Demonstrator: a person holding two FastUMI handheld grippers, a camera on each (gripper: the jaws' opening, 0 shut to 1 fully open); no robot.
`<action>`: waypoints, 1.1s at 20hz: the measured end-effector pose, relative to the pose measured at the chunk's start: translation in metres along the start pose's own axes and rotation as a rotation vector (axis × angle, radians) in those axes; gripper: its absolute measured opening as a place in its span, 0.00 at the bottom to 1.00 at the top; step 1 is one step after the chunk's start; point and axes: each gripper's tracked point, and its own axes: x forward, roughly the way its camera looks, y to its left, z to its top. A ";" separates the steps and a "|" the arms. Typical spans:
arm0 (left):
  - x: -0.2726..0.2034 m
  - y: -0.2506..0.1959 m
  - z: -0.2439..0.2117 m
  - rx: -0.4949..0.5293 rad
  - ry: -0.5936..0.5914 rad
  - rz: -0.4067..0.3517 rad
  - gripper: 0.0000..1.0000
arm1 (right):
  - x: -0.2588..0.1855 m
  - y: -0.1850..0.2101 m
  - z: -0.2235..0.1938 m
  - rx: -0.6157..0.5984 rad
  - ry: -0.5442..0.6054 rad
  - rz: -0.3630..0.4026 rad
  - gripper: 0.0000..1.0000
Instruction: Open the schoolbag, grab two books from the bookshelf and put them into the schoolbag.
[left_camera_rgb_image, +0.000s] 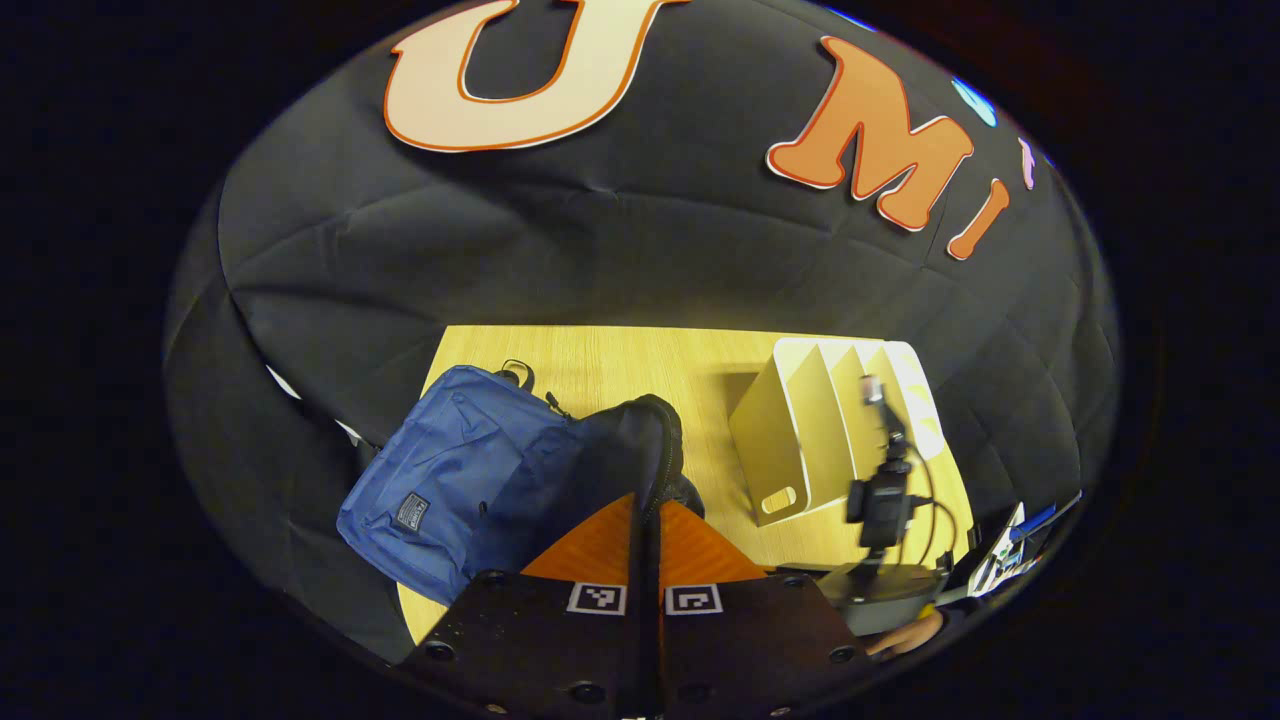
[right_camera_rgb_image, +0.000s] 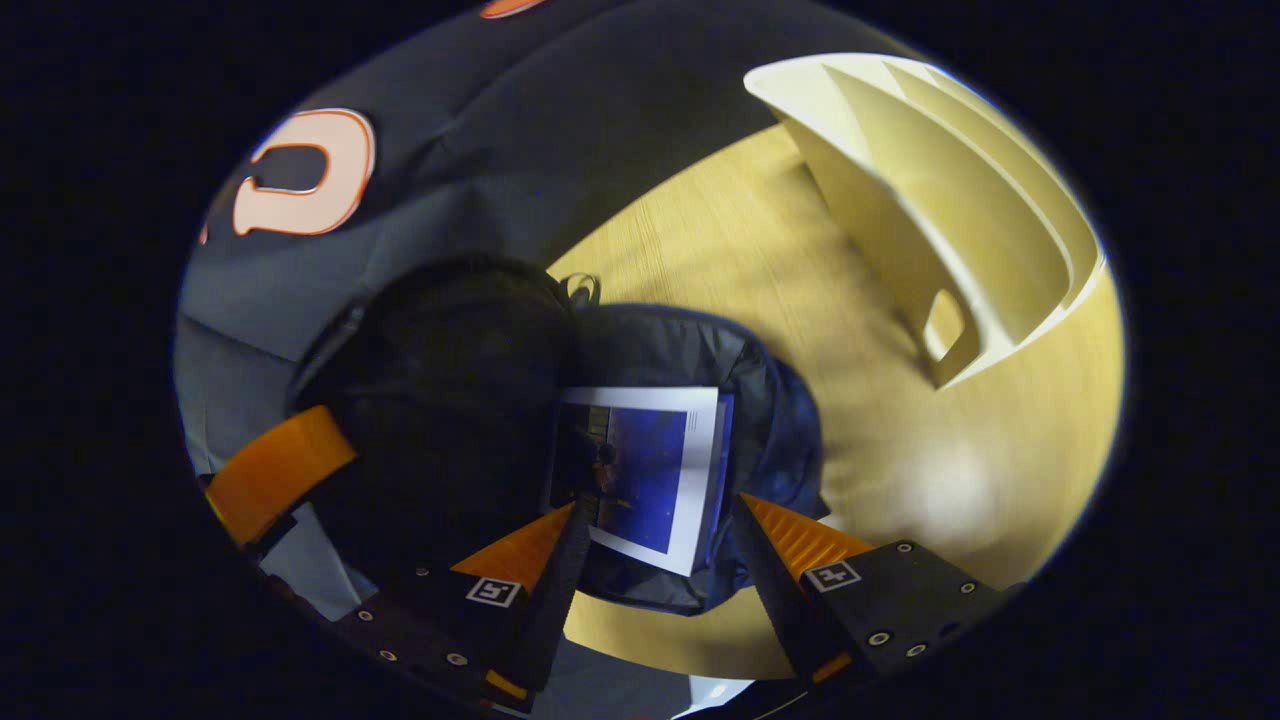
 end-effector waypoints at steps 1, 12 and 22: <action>0.001 -0.003 -0.002 0.002 0.001 0.004 0.00 | -0.011 -0.005 0.009 -0.027 -0.030 -0.008 0.87; 0.014 -0.031 -0.046 0.048 0.008 0.118 0.01 | -0.139 -0.088 0.104 -0.112 -0.301 -0.088 0.88; 0.034 -0.065 -0.093 0.057 0.001 0.213 0.13 | -0.200 -0.140 0.144 -0.133 -0.424 -0.121 0.88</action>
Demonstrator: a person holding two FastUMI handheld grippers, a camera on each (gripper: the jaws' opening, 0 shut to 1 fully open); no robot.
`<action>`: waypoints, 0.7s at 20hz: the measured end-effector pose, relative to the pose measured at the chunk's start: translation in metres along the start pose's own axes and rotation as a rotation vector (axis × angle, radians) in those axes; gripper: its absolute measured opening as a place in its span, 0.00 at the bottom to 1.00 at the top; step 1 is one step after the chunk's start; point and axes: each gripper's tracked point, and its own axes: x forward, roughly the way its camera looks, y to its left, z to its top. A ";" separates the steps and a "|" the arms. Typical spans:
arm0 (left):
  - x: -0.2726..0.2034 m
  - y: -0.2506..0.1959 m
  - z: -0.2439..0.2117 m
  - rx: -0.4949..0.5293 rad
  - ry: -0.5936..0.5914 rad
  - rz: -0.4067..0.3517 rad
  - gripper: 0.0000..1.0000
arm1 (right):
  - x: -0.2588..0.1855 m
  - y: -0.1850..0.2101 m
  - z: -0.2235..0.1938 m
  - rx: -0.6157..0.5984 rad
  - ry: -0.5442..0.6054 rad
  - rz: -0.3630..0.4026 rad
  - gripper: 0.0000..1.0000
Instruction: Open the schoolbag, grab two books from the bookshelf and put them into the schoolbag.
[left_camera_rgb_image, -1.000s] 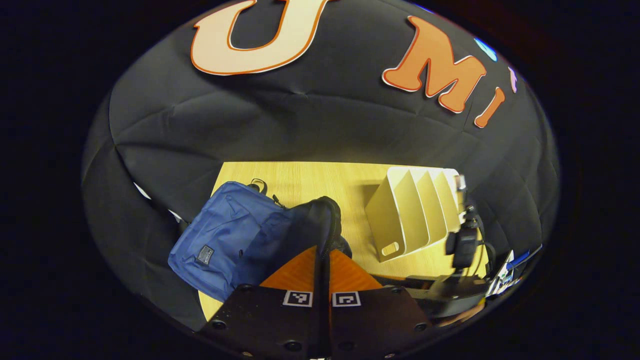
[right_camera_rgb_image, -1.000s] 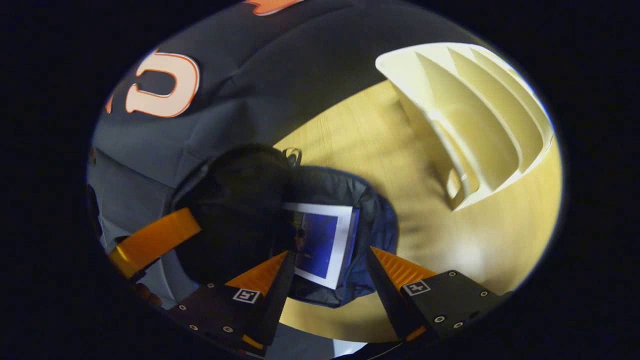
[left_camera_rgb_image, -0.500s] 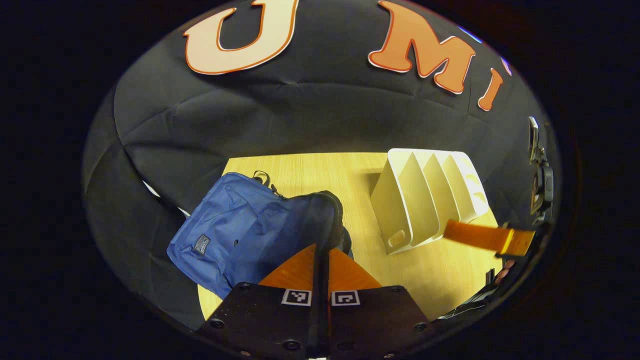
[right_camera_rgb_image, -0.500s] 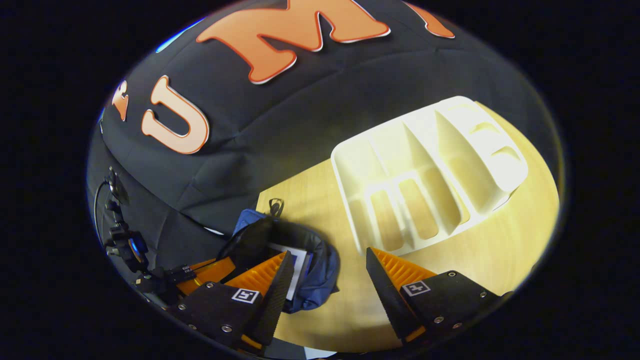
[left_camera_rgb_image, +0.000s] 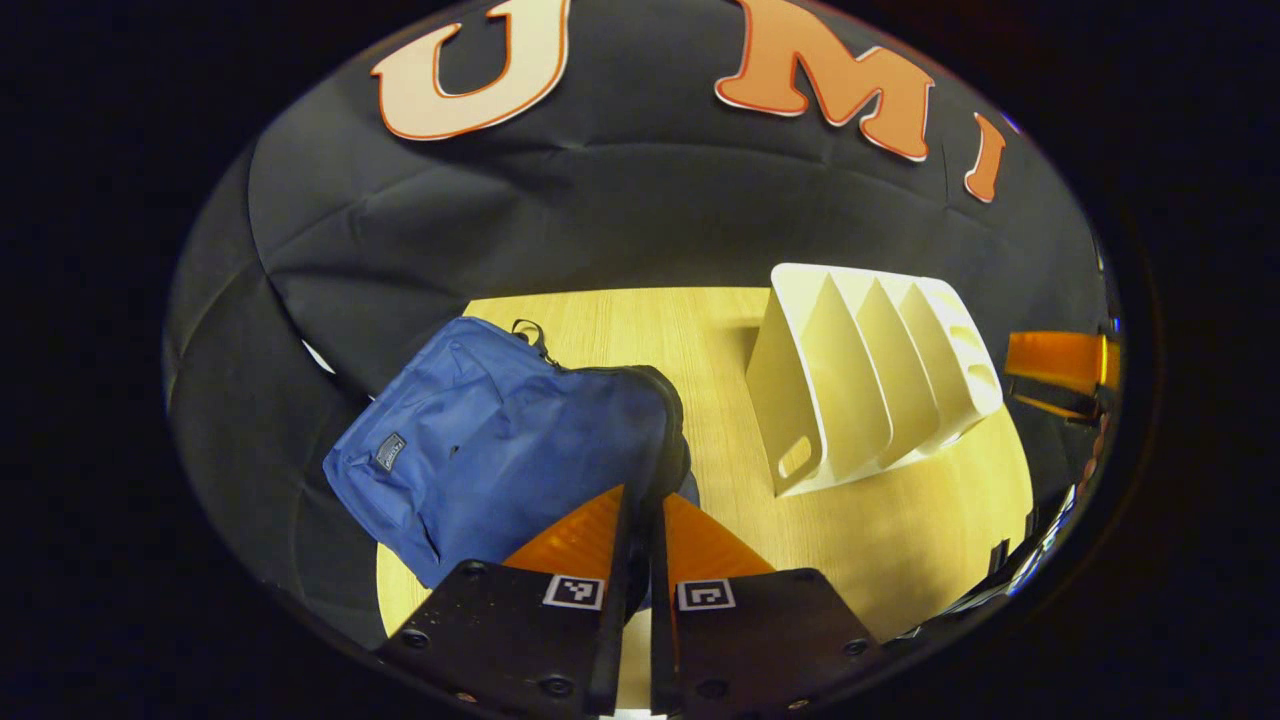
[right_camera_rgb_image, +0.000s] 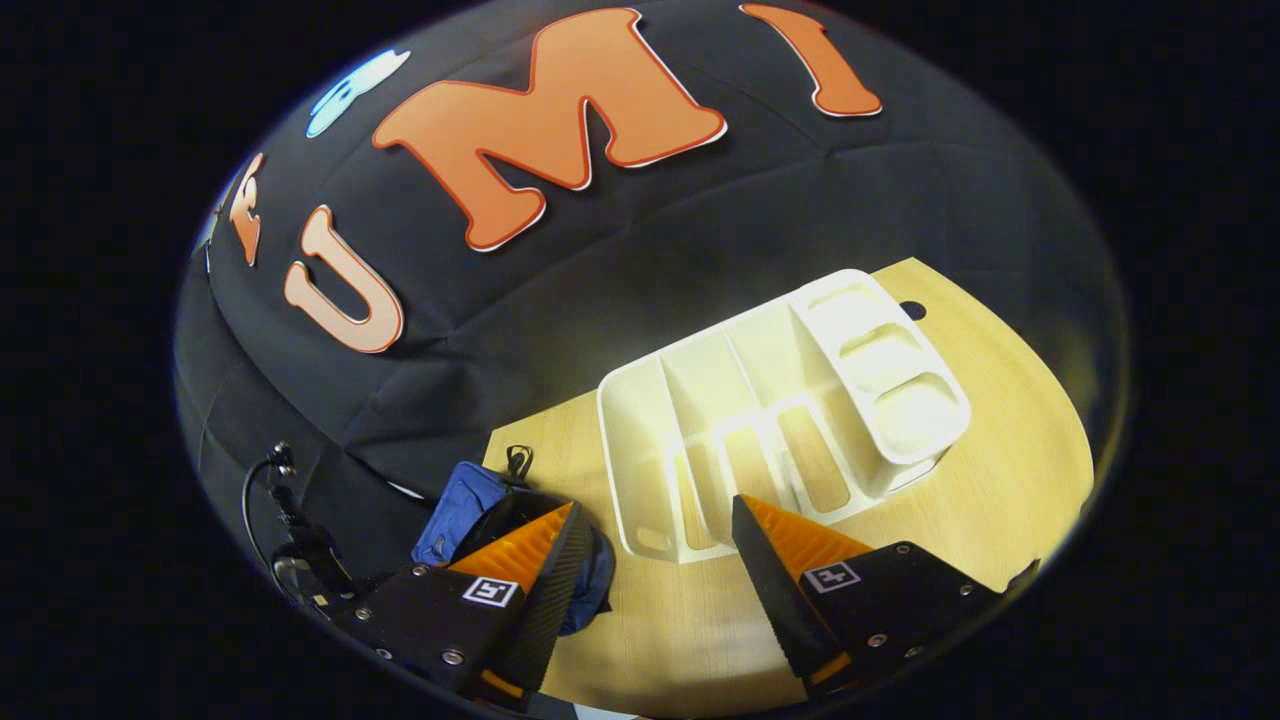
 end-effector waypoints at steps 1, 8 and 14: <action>-0.002 -0.007 -0.004 0.003 -0.005 0.000 0.14 | -0.004 -0.004 0.001 -0.006 -0.006 0.000 0.88; -0.031 -0.066 0.031 -0.015 -0.213 -0.061 0.51 | -0.027 -0.011 0.018 -0.123 -0.098 0.032 0.88; -0.076 -0.120 0.081 0.038 -0.467 -0.112 0.90 | -0.047 -0.028 0.048 -0.227 -0.249 -0.006 0.88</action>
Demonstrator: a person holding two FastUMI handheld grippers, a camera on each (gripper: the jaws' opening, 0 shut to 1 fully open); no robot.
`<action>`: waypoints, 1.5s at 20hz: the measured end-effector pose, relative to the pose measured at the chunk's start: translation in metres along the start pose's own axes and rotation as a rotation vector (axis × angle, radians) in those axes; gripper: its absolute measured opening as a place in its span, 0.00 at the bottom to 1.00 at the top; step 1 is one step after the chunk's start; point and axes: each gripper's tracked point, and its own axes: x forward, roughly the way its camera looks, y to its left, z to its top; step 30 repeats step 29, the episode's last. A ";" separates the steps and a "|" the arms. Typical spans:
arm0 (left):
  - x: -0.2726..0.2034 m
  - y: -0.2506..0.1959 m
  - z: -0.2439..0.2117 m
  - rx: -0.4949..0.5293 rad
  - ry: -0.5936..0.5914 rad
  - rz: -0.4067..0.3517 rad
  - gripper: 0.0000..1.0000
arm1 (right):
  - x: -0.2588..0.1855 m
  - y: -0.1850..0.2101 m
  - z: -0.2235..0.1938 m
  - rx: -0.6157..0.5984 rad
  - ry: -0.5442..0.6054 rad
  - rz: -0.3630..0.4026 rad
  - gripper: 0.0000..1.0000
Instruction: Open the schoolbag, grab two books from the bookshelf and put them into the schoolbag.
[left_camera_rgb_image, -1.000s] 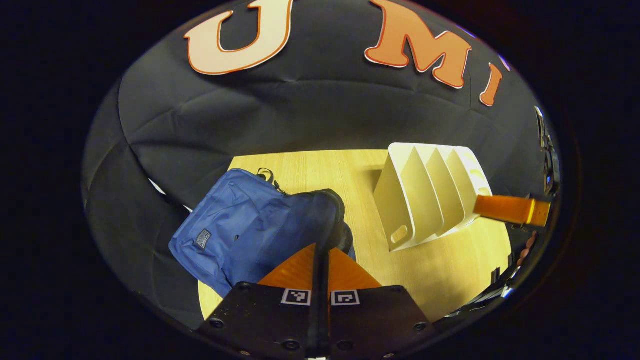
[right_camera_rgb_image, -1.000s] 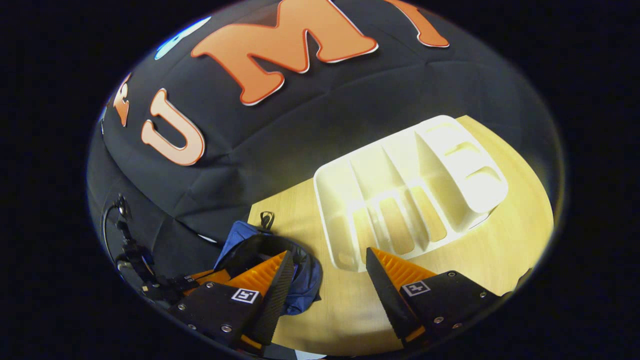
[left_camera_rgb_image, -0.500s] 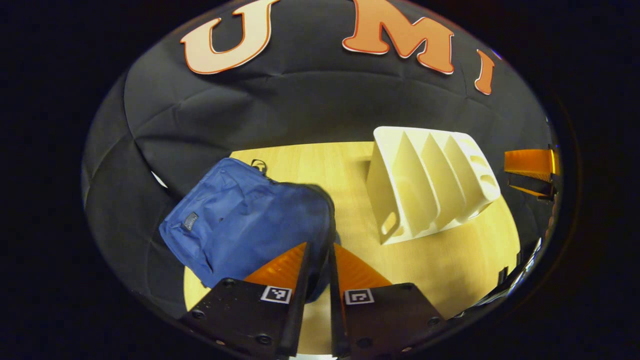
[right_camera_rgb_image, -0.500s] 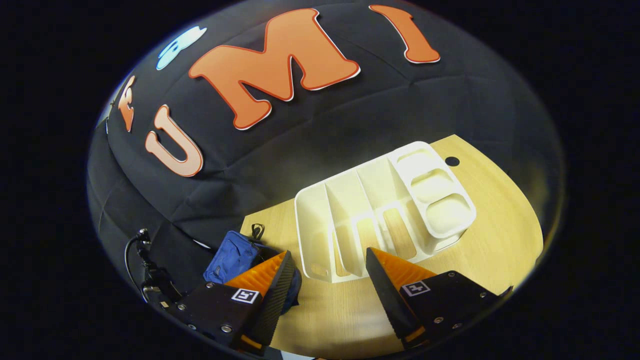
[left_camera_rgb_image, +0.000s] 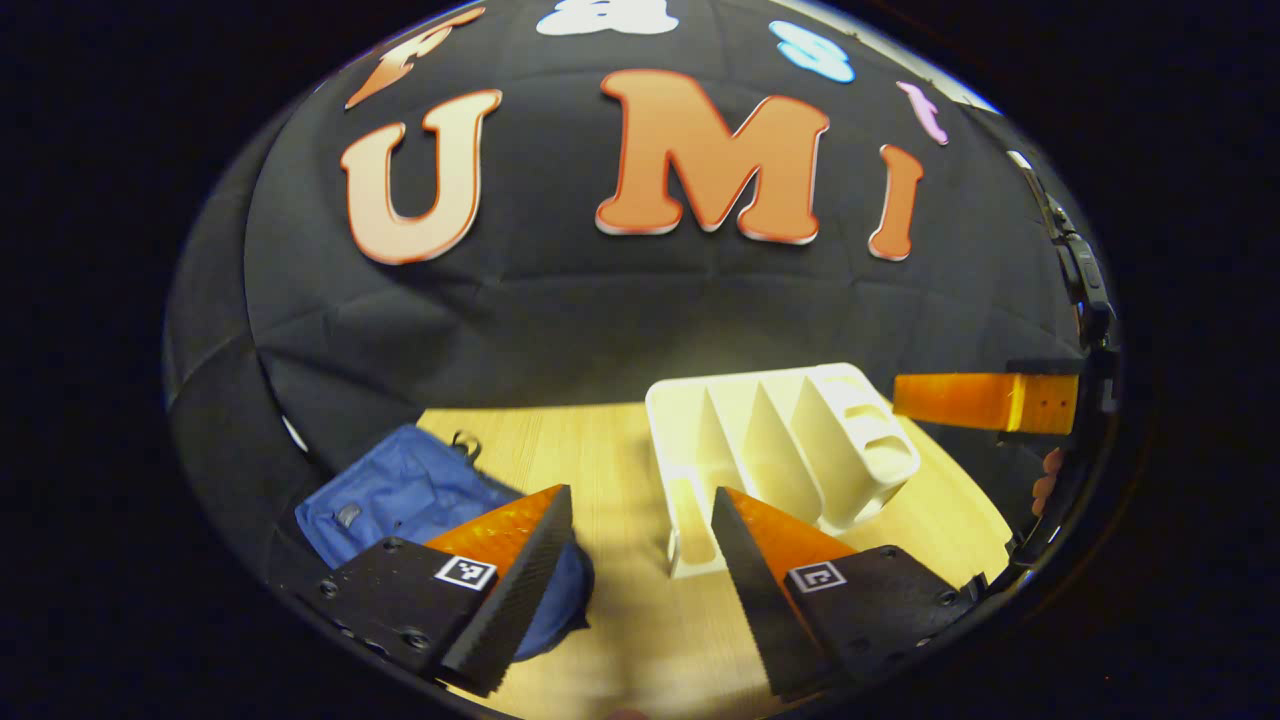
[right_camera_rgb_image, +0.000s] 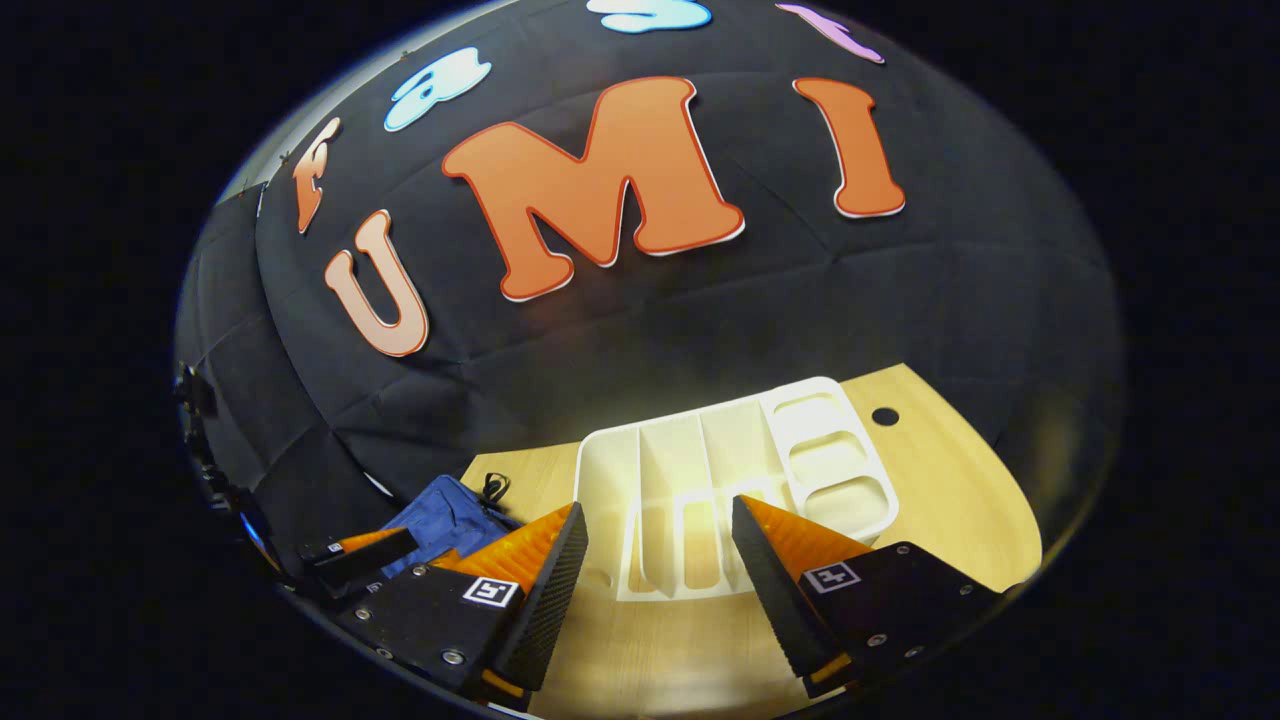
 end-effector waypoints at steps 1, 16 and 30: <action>-0.002 -0.006 0.009 0.006 -0.031 0.000 0.97 | -0.003 -0.004 0.005 -0.017 -0.025 -0.010 0.88; -0.033 -0.046 0.098 -0.028 -0.438 0.052 0.96 | -0.046 -0.034 0.076 -0.189 -0.437 -0.095 0.88; -0.030 -0.045 0.089 -0.026 -0.425 0.100 0.97 | -0.039 -0.029 0.060 -0.187 -0.377 -0.074 0.89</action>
